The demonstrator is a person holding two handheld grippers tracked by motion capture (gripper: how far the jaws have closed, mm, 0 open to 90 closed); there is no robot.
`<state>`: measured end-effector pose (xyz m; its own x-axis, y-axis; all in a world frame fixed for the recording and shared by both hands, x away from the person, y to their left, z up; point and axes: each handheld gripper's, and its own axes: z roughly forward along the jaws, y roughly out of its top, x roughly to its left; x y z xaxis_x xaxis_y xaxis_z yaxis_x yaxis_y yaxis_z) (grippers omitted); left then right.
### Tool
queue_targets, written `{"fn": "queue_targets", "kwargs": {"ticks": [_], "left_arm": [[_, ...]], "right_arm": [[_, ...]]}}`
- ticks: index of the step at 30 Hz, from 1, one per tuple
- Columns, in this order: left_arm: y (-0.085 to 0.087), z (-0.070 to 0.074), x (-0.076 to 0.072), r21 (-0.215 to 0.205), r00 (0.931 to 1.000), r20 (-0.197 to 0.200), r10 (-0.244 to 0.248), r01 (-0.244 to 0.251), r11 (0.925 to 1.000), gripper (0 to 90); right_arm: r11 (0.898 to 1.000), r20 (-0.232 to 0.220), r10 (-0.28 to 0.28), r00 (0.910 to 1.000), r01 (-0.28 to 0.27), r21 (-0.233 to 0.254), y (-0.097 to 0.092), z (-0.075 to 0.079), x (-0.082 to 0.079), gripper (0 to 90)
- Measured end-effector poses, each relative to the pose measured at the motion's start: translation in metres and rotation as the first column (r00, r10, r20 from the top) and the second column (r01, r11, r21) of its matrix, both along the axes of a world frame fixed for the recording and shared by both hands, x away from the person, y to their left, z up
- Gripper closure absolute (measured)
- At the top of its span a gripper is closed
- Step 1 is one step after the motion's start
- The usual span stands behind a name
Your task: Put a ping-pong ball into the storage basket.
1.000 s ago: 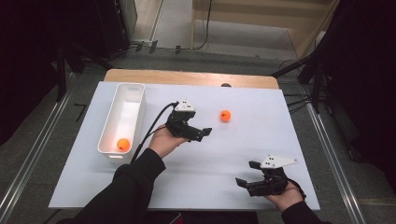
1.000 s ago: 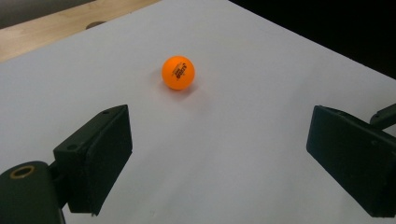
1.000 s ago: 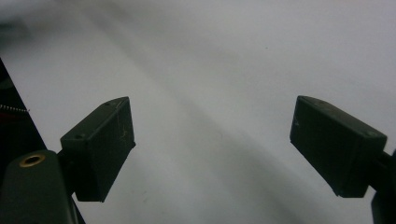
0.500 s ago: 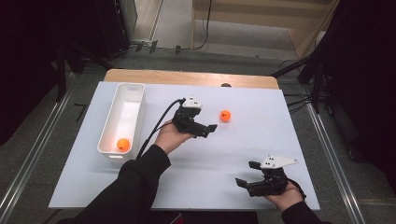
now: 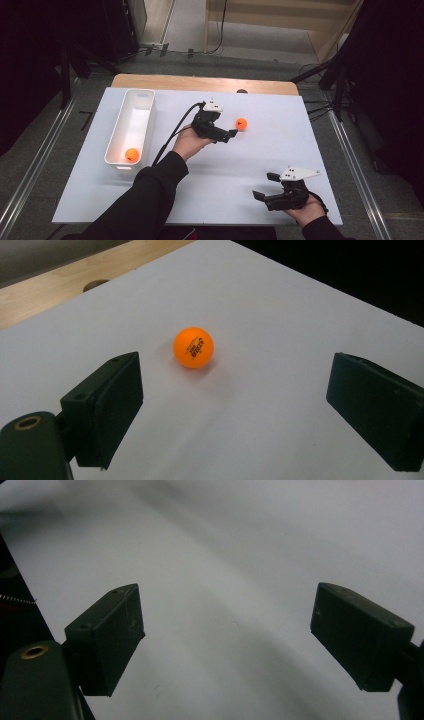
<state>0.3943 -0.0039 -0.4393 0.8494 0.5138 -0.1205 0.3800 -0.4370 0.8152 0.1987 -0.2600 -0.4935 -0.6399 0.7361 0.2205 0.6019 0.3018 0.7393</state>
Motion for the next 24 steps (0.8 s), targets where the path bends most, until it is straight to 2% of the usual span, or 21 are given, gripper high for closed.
{"fn": "queue_targets", "kwargs": {"ticks": [13,19,24], "left_arm": [[-0.021,0.001,0.009,0.003,1.0000,-0.001,-0.008,0.008,1.0000,8.3],[-0.027,-0.003,0.014,-0.015,0.9999,-0.010,-0.002,0.002,0.9999,8.3],[-0.033,-0.005,0.018,0.003,1.0000,-0.008,0.000,0.000,1.0000,8.3]], "right_arm": [[1.000,0.006,0.008,1.0000,-0.008,-0.002,0.000,0.000,0.000,12.3],[1.000,0.002,0.003,1.0000,-0.003,0.002,0.000,-0.001,0.001,12.3],[1.000,0.002,0.007,1.0000,-0.007,0.008,0.000,-0.001,0.002,12.3]]}}
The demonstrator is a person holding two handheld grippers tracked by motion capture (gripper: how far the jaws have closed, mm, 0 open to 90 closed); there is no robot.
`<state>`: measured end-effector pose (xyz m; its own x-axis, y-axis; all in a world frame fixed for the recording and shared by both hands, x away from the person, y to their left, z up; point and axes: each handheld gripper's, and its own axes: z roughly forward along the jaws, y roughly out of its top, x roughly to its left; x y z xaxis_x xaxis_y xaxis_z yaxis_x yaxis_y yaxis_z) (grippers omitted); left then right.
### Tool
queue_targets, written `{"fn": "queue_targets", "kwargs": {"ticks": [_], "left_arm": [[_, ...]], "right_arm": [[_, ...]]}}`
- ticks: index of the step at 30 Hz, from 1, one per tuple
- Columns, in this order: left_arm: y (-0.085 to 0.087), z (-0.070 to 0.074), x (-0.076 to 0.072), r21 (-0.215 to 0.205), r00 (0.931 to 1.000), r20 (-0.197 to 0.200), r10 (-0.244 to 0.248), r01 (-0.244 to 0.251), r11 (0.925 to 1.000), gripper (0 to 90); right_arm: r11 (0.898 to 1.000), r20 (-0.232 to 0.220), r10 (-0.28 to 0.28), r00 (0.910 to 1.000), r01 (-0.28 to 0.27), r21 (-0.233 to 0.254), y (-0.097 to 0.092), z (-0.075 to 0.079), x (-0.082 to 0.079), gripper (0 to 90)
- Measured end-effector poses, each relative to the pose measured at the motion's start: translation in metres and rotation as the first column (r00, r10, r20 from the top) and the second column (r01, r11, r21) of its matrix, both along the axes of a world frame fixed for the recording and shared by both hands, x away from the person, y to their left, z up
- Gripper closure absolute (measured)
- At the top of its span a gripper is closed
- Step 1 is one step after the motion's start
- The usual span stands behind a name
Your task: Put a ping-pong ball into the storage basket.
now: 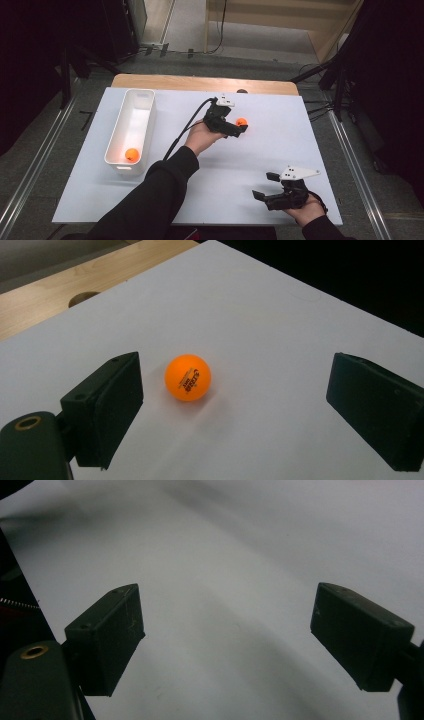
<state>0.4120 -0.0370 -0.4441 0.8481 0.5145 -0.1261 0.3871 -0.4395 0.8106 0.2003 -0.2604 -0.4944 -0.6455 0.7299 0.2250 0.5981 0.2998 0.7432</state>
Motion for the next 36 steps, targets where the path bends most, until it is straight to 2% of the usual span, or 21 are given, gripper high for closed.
{"fn": "queue_targets", "kwargs": {"ticks": [7,11,13,19,25,30,36], "left_arm": [[-0.007,-0.002,0.007,0.002,1.0000,0.001,0.003,-0.003,1.0000,8.3],[-0.007,-0.003,0.009,-0.013,0.9998,0.016,0.014,-0.014,0.9998,10.3],[-0.008,-0.004,0.011,-0.005,0.9993,0.032,0.020,-0.020,0.9998,13.0],[-0.011,-0.008,0.019,0.014,0.9994,0.018,0.031,-0.031,0.9994,13.0],[-0.018,-0.012,0.022,0.032,0.9993,0.025,0.027,-0.027,0.9991,13.0],[-0.021,-0.015,0.025,0.033,0.9992,0.019,0.034,-0.035,0.9989,13.0],[-0.024,-0.016,0.025,0.032,0.9988,0.031,0.039,-0.040,0.9987,13.0]], "right_arm": [[1.000,0.001,0.008,1.0000,-0.008,0.006,-0.001,0.000,0.001,12.3],[1.000,0.001,0.006,1.0000,-0.006,0.004,-0.001,0.000,0.001,12.3],[1.000,0.003,0.008,1.0000,-0.008,0.004,-0.001,0.000,0.001,12.3],[1.000,0.004,0.011,0.9999,-0.011,-0.001,0.001,0.000,0.003,12.3],[1.000,0.002,0.014,0.9999,-0.014,-0.001,0.000,0.000,0.003,12.3],[1.000,0.002,0.011,0.9999,-0.011,-0.001,0.001,0.000,0.003,12.3],[1.000,-0.005,0.010,0.9999,-0.010,-0.003,0.001,0.000,0.002,12.3]]}}
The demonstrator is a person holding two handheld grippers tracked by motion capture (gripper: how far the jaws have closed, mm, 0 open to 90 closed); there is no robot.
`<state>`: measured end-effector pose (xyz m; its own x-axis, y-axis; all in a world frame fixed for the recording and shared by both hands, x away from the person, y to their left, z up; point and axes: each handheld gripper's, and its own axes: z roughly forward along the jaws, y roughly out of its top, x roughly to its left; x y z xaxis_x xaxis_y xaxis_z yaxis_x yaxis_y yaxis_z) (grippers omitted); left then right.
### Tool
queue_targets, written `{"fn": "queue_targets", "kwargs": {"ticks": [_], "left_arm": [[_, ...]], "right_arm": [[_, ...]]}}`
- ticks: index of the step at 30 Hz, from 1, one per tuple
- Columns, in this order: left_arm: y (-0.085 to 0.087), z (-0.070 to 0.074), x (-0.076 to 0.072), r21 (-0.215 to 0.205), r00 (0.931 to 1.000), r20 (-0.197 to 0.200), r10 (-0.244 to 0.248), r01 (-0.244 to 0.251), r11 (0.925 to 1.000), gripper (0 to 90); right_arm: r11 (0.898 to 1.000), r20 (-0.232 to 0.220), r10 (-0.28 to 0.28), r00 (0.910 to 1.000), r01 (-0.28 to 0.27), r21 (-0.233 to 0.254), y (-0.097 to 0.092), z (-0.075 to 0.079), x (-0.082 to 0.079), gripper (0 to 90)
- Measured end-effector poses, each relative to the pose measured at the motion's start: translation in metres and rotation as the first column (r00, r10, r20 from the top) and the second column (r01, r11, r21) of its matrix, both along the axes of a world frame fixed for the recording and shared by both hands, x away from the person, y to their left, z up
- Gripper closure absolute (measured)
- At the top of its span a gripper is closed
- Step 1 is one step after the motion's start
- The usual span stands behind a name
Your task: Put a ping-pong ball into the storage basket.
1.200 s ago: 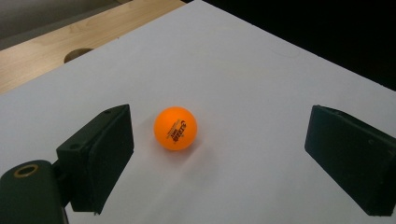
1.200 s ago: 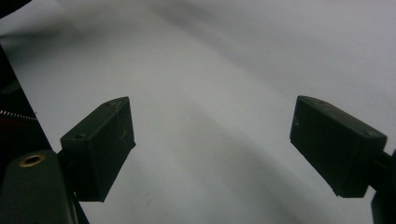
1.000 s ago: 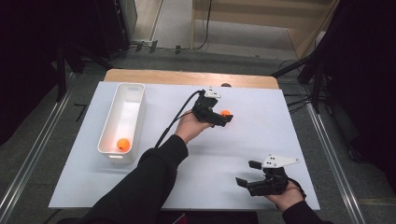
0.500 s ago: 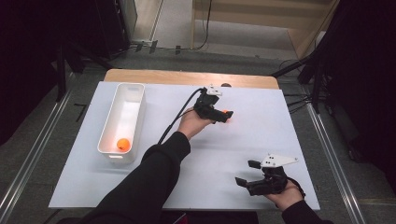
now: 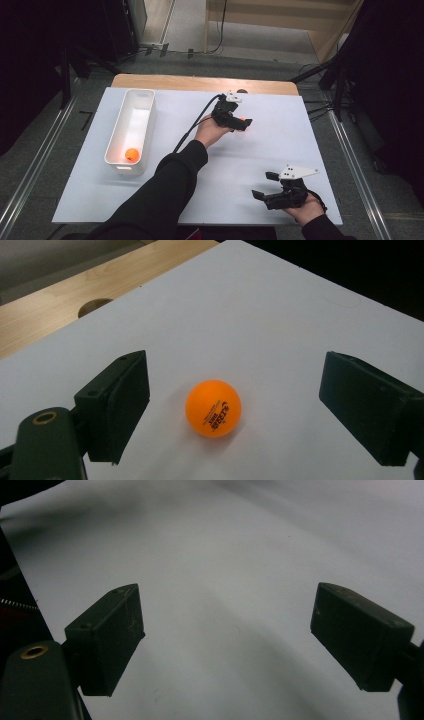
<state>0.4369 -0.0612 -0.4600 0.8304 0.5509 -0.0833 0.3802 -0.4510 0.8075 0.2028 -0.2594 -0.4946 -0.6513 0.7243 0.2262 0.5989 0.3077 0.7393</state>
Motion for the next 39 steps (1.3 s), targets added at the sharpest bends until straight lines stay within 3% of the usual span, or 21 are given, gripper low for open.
{"fn": "queue_targets", "kwargs": {"ticks": [9,17,29,39], "left_arm": [[-0.005,-0.001,0.006,0.010,0.9999,-0.011,0.007,-0.006,0.9999,13.0],[-0.017,0.001,0.007,0.013,0.9999,0.011,0.004,-0.004,0.9999,13.0],[-0.016,-0.005,0.010,0.025,0.9998,-0.018,0.007,-0.007,0.9997,13.1],[-0.018,-0.010,0.010,0.035,1.0000,-0.009,-0.003,0.004,0.9994,13.7]], "right_arm": [[1.000,0.004,0.004,1.0000,-0.004,-0.003,0.000,0.000,0.000,12.3],[1.000,0.006,0.004,1.0000,-0.004,0.001,0.000,0.000,0.000,12.3],[1.000,0.011,0.003,0.9999,-0.003,0.000,0.000,0.000,0.000,12.3],[1.000,0.005,0.002,1.0000,-0.002,0.001,0.001,0.001,0.000,12.3]]}}
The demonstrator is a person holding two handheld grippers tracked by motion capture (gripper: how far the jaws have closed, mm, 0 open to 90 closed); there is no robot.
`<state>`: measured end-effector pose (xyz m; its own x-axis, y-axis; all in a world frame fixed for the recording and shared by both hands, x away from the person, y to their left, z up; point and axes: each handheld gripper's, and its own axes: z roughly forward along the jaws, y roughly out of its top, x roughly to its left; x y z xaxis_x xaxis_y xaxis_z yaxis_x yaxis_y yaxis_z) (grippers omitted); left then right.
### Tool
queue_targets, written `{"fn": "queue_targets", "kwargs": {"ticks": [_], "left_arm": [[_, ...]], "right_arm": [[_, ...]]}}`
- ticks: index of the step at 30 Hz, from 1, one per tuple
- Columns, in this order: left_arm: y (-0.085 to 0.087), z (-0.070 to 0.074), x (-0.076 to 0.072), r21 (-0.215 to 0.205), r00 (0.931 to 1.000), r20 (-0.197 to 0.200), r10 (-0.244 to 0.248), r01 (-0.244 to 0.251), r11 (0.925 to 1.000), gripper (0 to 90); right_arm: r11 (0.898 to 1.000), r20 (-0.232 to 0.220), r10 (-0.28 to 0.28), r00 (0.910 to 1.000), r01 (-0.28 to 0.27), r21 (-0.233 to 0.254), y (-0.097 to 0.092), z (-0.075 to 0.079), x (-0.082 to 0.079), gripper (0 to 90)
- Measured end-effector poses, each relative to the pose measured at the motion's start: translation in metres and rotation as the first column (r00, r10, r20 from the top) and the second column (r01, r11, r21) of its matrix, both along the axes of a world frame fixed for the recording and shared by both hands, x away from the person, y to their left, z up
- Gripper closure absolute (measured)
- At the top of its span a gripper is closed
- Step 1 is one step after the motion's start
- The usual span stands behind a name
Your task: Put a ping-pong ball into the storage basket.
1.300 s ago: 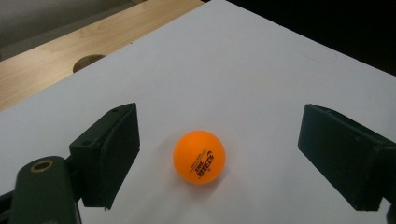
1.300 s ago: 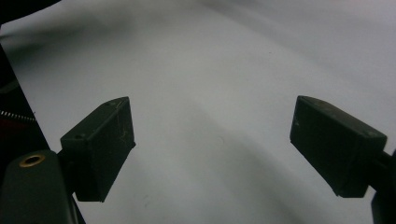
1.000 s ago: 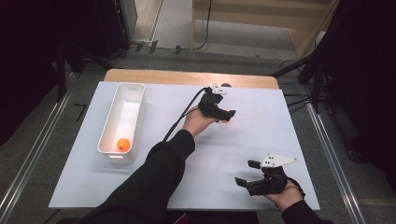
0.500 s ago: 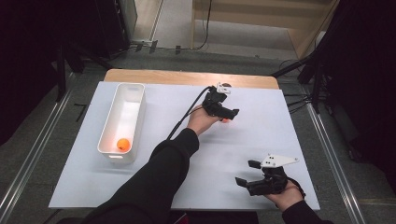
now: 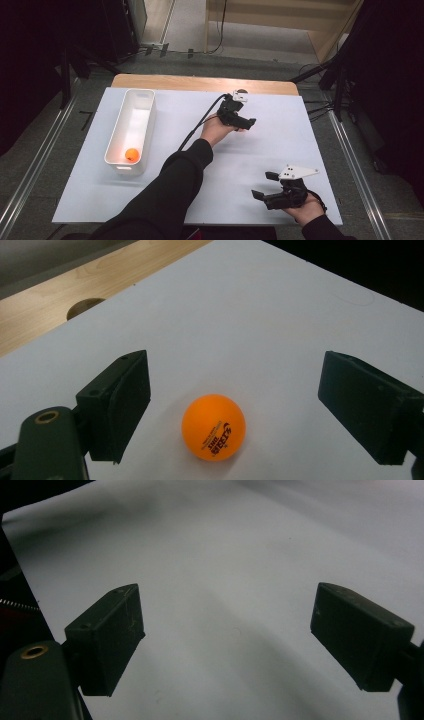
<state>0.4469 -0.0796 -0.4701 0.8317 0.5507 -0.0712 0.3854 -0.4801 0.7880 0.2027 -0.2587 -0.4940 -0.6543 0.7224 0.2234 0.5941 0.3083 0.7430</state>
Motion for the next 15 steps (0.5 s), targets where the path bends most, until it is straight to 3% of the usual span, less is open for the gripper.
{"fn": "queue_targets", "kwargs": {"ticks": [8,15], "left_arm": [[-0.001,-0.010,0.002,0.016,0.9998,-0.018,0.004,-0.004,0.9999,13.7],[0.000,-0.018,0.001,0.003,0.9998,-0.012,0.016,-0.016,0.9999,15.0]], "right_arm": [[1.000,0.001,0.002,1.0000,-0.002,0.002,0.000,0.000,0.000,12.3],[1.000,0.004,0.000,1.0000,0.000,0.001,0.000,0.000,0.000,12.3]]}}
